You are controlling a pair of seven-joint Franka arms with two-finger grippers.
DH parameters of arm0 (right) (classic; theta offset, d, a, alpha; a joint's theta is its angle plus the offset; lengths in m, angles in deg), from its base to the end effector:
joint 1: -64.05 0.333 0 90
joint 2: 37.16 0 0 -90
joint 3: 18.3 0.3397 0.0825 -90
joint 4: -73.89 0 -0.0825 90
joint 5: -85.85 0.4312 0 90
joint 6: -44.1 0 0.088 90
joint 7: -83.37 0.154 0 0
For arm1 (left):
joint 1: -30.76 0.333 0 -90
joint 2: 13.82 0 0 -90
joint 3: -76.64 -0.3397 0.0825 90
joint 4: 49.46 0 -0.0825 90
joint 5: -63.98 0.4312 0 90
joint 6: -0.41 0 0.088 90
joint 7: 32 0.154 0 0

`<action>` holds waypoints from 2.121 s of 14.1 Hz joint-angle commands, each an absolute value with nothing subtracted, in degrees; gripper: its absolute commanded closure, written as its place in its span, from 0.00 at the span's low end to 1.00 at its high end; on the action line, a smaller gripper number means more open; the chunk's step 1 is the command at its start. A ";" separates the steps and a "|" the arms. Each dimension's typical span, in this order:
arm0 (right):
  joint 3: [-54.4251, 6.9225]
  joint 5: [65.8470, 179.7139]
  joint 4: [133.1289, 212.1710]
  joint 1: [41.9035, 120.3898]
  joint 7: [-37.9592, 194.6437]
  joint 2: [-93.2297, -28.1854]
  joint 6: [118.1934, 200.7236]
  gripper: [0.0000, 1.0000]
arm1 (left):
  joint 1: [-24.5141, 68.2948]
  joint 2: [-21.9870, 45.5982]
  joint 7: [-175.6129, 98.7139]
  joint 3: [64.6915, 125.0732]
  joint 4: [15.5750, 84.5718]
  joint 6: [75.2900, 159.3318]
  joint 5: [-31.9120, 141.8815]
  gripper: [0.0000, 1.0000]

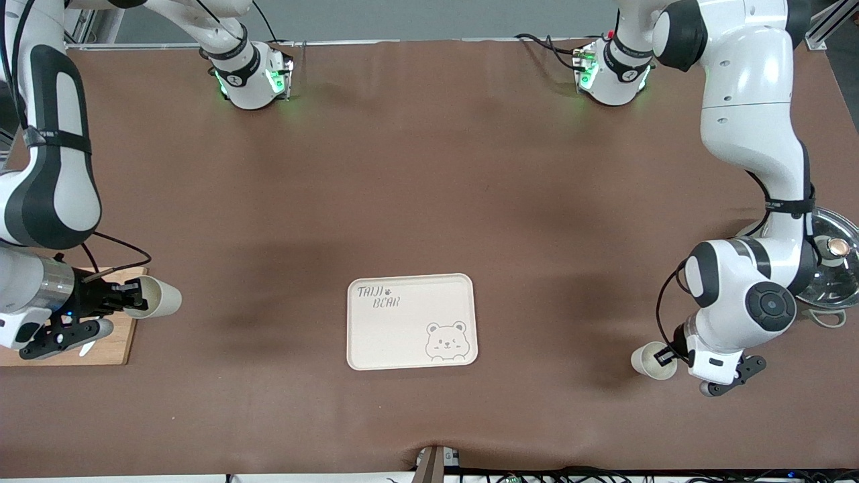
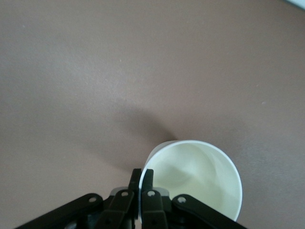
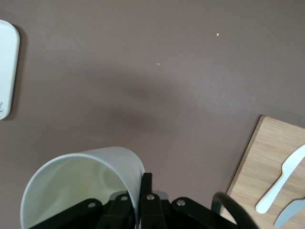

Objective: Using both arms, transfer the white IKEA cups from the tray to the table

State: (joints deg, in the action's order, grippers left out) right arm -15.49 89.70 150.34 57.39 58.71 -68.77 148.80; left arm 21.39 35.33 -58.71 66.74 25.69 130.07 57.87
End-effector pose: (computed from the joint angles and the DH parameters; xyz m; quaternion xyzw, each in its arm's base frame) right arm 0.7612 -0.0491 0.3658 -0.9844 -0.1678 0.0170 0.0509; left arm 0.8166 -0.0273 0.1796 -0.9705 -0.2342 -0.0563 0.0083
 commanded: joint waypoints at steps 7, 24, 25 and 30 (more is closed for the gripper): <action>-14.43 92.09 154.58 53.94 53.14 -78.19 164.06 1.00 | 22.85 35.49 -50.37 67.59 25.42 130.93 54.84 0.00; -14.43 92.09 154.58 54.82 53.14 -84.44 174.18 1.00 | 22.15 16.08 -40.18 67.77 25.86 109.42 55.98 0.00; -14.43 92.09 154.58 54.82 53.14 -84.53 174.27 0.97 | 22.15 14.59 -39.30 67.77 25.86 107.48 55.98 0.00; -14.43 92.00 154.49 55.00 53.23 -84.53 174.18 0.00 | 22.07 8.35 -38.06 67.77 25.86 99.39 55.98 0.00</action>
State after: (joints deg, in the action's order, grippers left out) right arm -14.69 91.31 154.75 55.07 54.12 -84.34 173.82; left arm 22.12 11.56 -38.97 67.47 24.17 101.72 55.90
